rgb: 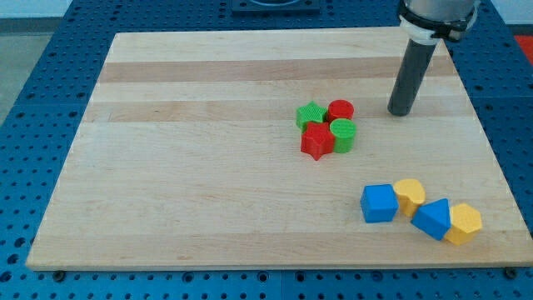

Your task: Slide the red star and green star towards the top center

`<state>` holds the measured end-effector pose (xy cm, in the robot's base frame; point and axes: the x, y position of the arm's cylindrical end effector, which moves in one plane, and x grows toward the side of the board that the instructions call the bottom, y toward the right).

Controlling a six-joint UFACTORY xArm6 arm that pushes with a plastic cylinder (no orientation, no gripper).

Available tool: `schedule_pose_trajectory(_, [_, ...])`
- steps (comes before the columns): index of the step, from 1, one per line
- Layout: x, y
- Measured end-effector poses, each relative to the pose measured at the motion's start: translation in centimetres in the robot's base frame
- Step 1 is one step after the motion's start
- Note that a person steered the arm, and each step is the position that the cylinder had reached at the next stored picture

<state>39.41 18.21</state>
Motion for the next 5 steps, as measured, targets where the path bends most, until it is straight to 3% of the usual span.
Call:
schedule_pose_trajectory(4, [0.1,-0.1])
schedule_pose_trajectory(5, [8.4,-4.5])
